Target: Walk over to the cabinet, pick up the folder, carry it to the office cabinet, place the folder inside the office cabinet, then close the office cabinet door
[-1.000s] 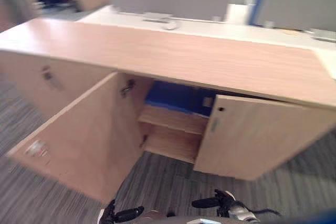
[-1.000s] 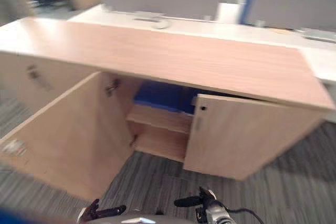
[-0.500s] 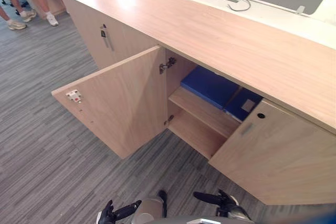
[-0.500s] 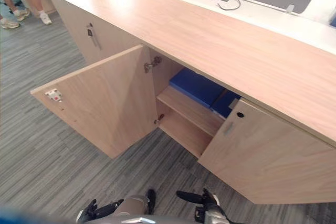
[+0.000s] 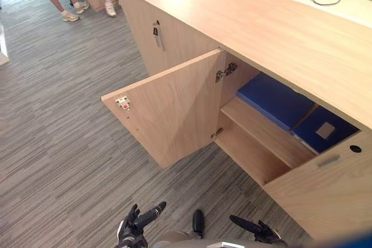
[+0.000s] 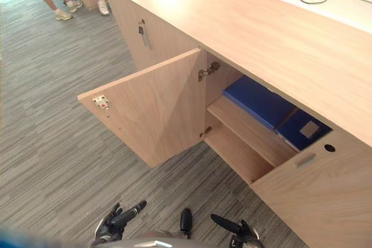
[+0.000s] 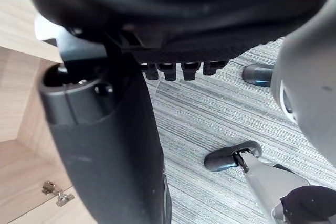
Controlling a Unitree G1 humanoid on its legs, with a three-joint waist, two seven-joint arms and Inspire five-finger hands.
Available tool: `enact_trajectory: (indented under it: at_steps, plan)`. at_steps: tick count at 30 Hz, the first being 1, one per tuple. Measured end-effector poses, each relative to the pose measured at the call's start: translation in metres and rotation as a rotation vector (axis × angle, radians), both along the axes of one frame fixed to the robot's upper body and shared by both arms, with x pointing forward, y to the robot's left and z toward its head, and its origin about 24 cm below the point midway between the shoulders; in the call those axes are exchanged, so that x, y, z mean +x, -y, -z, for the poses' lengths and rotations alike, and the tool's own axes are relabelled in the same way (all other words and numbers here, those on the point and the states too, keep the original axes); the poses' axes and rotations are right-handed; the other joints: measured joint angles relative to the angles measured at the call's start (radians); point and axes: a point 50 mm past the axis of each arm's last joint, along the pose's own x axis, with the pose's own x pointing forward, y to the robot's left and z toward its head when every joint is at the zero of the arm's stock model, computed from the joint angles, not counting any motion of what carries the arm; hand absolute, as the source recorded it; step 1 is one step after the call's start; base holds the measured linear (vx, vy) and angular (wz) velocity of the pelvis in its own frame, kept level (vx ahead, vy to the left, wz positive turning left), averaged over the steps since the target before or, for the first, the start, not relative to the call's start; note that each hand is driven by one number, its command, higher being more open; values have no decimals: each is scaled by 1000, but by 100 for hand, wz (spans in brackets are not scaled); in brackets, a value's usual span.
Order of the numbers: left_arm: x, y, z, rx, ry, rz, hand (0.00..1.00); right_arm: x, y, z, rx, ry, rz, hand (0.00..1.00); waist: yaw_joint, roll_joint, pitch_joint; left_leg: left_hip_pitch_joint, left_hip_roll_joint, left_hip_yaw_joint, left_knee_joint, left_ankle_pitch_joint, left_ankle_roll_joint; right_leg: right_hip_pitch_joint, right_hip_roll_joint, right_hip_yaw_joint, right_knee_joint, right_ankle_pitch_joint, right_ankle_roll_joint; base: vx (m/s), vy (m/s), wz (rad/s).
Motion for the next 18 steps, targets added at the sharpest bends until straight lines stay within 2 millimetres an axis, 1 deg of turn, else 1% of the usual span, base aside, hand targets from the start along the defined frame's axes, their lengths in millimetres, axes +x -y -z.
enact_trajectory:
  at_steps: [2,3,4,5,6,7,8,10,11,12,13,14,17,18]
  plan:
    - [3,-9,-6,23,30,-55,100,-2,-1,1,10,0,31,100,0,4,-1,20,5,0,0,-2,-3,22,1,-9,0,7,20,5,-82,3]
    - [7,-20,-12,62,55,-87,100,-2,-1,1,14,3,35,100,0,8,0,34,14,5,-1,-8,-12,34,4,-9,1,12,27,-12,-44,-14]
    - [8,-34,-18,108,72,-126,100,-1,-2,0,15,8,28,100,0,7,0,45,21,10,-1,-15,-23,40,8,-9,3,13,28,-13,-52,-20]
    - [9,-41,-21,132,79,-146,100,-1,-3,0,15,13,28,100,0,8,-1,49,26,13,-1,-22,-32,40,10,-9,6,13,28,-4,-40,-24]
    - [12,-55,-28,191,87,-166,100,-1,-3,0,17,21,26,100,-1,9,-1,52,33,20,-1,-25,-36,41,13,-8,11,13,28,1,-24,-18]
    - [14,-61,-32,215,94,-174,100,-1,-3,-1,17,25,26,100,-1,10,-2,53,36,24,-1,-28,-37,41,14,-8,13,14,27,7,-20,-23]
    - [17,-75,-39,262,103,-191,100,-2,-2,-1,18,26,25,100,0,12,-2,59,44,33,-1,-38,-38,40,18,-6,15,18,21,13,-10,-26]
    - [23,-99,-55,350,131,-229,100,-3,-1,-1,18,33,19,100,-1,14,-4,72,62,52,-1,-51,-45,41,30,-3,18,35,-7,26,-3,-31]
    - [25,-105,-60,371,141,-237,100,-4,-1,-1,18,33,16,100,-1,14,-4,77,65,57,-1,-55,-47,41,31,-2,20,38,-12,45,4,-25]
    - [28,-117,-68,414,156,-247,100,-5,-1,-1,22,31,14,100,-1,12,-6,82,68,62,-1,-60,-50,41,32,-1,26,42,-17,45,5,-16]
    - [29,-123,-73,436,161,-248,100,-6,-1,-1,24,29,13,100,-1,9,-8,85,69,63,-1,-62,-53,41,31,0,31,43,-19,83,11,-15]
    - [35,-135,-83,479,180,-247,100,-9,-1,-1,27,25,13,100,-4,6,-9,96,73,66,-1,-68,-52,40,29,5,48,45,-23,78,11,-8]
    - [45,-152,-99,562,196,-219,100,-13,-2,0,33,18,3,100,-3,0,-17,114,81,69,0,-75,-53,39,30,19,76,54,-36,95,14,-6]
    - [49,-160,-108,597,209,-209,100,-14,-3,0,37,16,-5,100,-3,-4,-20,123,86,75,0,-79,-58,38,32,23,90,58,-42,107,0,-7]
